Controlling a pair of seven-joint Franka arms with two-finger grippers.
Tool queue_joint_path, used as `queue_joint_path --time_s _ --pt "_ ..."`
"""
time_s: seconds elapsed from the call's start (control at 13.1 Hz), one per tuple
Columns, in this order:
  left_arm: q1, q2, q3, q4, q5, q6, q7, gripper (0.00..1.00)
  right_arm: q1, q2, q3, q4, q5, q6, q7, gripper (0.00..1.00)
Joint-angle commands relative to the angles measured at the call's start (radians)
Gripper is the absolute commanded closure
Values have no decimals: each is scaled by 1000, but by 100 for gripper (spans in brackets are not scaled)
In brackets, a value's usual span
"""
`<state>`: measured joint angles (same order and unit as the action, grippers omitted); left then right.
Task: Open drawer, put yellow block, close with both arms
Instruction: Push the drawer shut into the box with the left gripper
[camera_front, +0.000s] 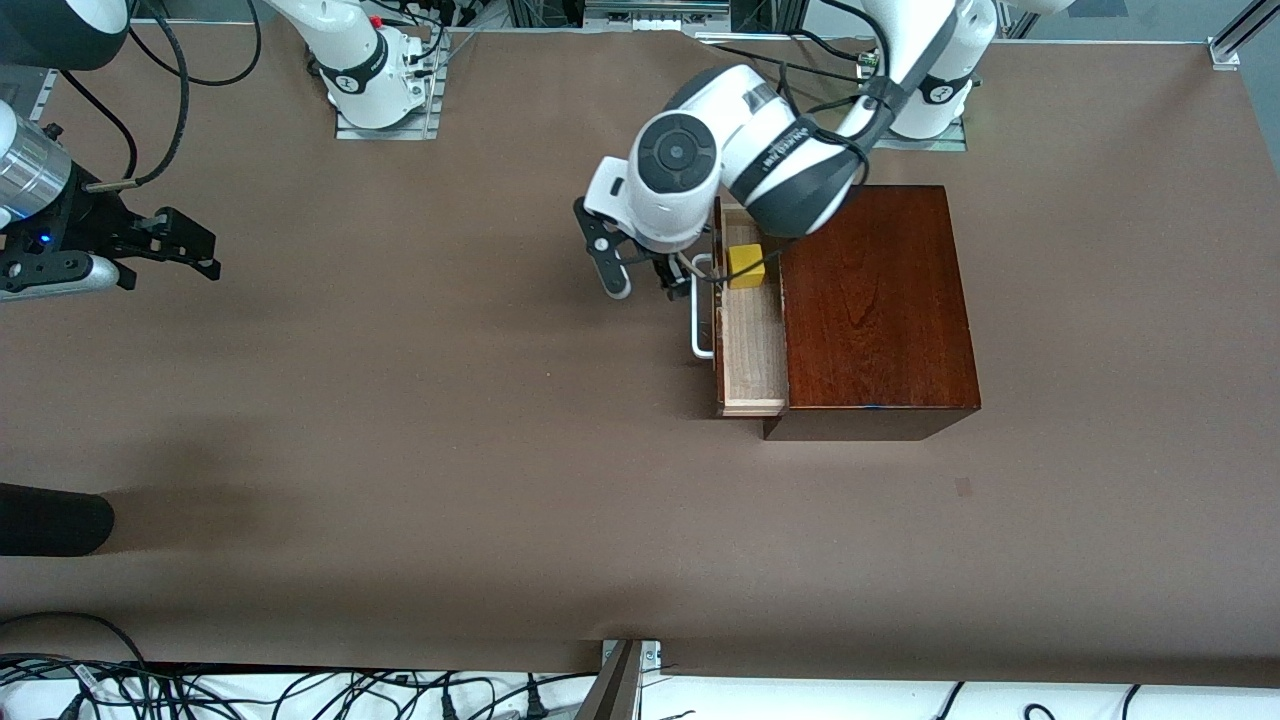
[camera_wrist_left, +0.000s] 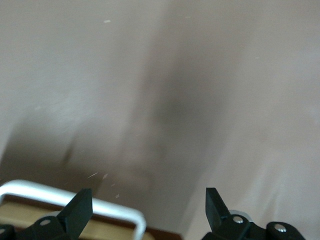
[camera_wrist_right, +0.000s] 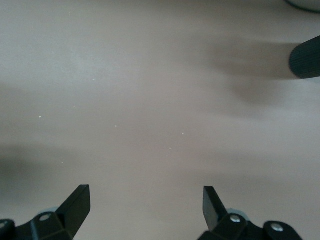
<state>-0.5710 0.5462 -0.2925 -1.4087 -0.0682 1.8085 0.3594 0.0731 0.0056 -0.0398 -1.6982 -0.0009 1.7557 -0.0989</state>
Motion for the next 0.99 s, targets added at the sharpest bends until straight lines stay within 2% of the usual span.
queue_joint_path --time_s 0.0,0.15,0.23,0.38,0.68,0.91 --pt "-38 24 6 36 -30 -1 -35 0 10 11 3 47 -22 -39 22 0" --pt "-32 56 4 40 -175 -1 -59 0 8 13 3 49 1 -48 24 0" --pt "-29 61 7 39 -208 -1 -56 0 11 13 6 57 25 -45 28 0" --pt "-27 60 7 33 -130 -3 39 0 14 13 8 57 35 -50 27 0" --pt "26 92 18 17 -67 40 525 0 16 20 6 57 36 -41 25 0" --pt "49 135 18 5 -49 97 668 0 17 22 6 58 85 -38 22 0"
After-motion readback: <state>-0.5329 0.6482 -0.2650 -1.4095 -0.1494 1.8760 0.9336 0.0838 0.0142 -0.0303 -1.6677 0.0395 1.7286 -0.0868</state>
